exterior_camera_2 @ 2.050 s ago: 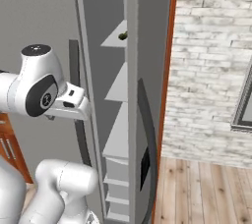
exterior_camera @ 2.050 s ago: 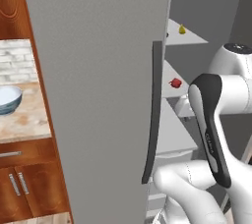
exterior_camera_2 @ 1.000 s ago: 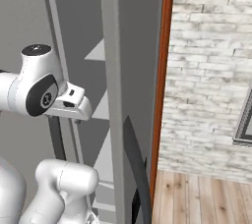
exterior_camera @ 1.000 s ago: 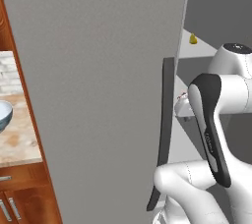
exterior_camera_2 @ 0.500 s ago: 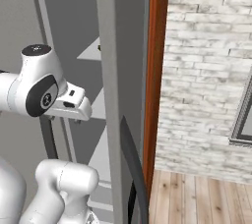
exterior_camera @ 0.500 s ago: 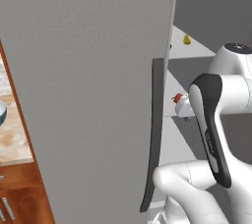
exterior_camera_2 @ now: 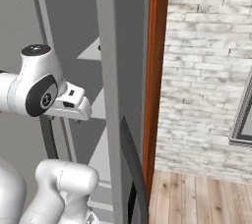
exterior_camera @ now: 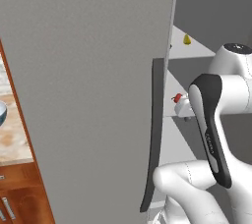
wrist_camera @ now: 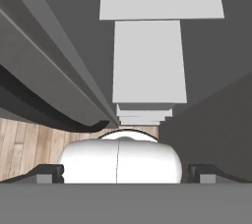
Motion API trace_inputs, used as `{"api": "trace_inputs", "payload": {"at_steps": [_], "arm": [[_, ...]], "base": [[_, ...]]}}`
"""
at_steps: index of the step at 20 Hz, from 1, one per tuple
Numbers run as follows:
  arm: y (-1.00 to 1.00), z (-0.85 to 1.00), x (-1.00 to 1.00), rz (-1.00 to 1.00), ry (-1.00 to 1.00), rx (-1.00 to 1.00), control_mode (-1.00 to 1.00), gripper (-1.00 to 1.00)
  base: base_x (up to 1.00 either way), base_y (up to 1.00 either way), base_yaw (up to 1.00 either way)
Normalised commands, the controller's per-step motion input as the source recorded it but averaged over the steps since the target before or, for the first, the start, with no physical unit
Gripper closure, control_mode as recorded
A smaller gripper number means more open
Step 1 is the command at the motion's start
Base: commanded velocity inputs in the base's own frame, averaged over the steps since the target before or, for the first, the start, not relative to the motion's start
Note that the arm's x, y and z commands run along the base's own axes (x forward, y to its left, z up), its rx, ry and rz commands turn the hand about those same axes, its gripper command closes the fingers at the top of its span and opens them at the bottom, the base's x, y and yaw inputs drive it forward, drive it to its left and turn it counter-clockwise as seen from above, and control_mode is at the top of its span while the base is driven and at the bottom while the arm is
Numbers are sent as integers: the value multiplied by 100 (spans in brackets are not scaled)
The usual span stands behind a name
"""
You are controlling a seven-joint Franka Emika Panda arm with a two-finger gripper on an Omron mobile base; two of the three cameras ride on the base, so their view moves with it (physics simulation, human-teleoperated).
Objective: Take the squash, bell pepper, and lemon wedge from the freezer and place them in the bowl on the counter.
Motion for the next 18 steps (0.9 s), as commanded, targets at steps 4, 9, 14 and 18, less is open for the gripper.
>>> {"api": "trace_inputs", "payload": {"at_steps": [4,9,14,18], "arm": [[0,0,0,0,0,0,100,-100],[0,0,0,0,0,0,100,-100],[0,0,0,0,0,0,100,-100],[0,0,0,0,0,0,100,-100]], "base": [[44,-43,0],[48,-21,-4],[69,-8,-7],[69,-9,-11]]}}
